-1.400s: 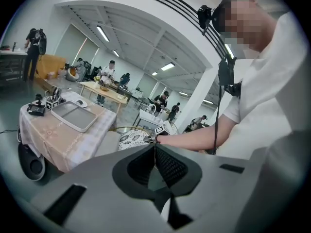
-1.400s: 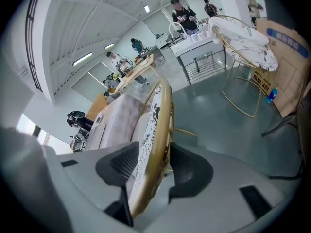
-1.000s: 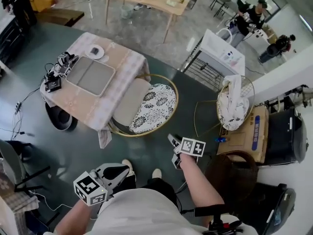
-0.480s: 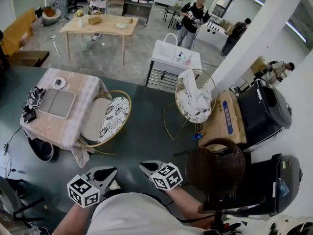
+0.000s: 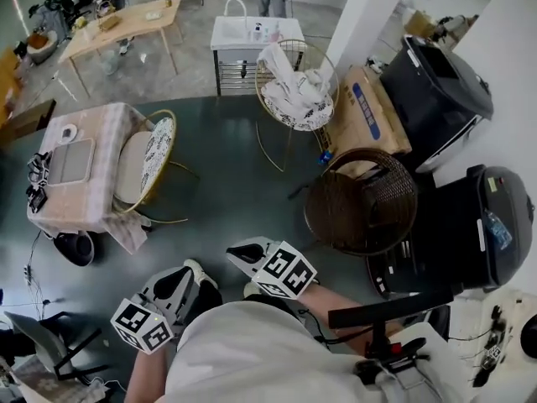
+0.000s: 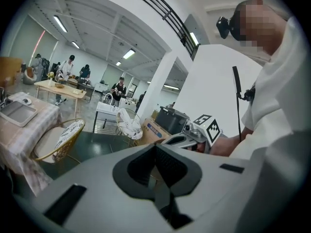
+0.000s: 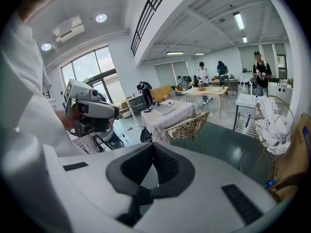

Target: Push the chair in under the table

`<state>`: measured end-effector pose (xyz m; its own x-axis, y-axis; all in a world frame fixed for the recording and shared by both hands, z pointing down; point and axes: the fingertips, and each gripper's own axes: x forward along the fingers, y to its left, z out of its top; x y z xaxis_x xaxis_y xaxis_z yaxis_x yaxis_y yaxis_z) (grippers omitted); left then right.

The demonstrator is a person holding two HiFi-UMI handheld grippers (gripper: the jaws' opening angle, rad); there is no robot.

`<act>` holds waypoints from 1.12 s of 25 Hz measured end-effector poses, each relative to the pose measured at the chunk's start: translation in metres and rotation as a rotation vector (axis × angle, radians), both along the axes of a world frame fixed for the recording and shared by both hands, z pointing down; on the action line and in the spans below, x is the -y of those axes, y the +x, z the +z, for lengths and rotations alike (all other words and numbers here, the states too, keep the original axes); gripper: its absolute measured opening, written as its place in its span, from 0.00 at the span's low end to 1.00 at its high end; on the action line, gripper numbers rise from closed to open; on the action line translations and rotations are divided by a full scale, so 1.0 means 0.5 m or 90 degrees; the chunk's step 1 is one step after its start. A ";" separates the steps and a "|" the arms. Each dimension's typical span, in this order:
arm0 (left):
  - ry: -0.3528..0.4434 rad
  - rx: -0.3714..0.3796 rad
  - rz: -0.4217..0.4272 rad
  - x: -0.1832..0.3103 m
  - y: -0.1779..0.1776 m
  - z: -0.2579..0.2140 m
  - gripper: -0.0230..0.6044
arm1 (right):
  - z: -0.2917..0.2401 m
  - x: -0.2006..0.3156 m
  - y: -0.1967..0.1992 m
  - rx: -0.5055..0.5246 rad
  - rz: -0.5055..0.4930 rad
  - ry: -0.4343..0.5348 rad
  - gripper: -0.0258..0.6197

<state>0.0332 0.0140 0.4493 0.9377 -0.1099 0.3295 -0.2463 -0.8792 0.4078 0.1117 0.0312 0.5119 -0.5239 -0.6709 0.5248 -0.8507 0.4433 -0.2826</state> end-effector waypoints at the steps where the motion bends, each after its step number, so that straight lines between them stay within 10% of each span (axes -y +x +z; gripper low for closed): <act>1: -0.007 0.013 -0.002 -0.020 -0.006 0.006 0.06 | -0.001 -0.016 -0.004 0.004 -0.001 0.004 0.06; 16: 0.004 0.014 0.098 -0.055 0.001 -0.013 0.06 | -0.029 -0.069 -0.073 -0.005 0.030 0.033 0.06; 28: 0.001 -0.002 0.075 0.029 -0.218 -0.026 0.06 | -0.074 0.016 -0.273 -0.027 0.010 0.033 0.06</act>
<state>-0.0758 -0.0002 0.4365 0.9450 0.0002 0.3271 -0.1406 -0.9026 0.4069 -0.0248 0.0232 0.4749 -0.4906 -0.7058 0.5111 -0.8687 0.4422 -0.2233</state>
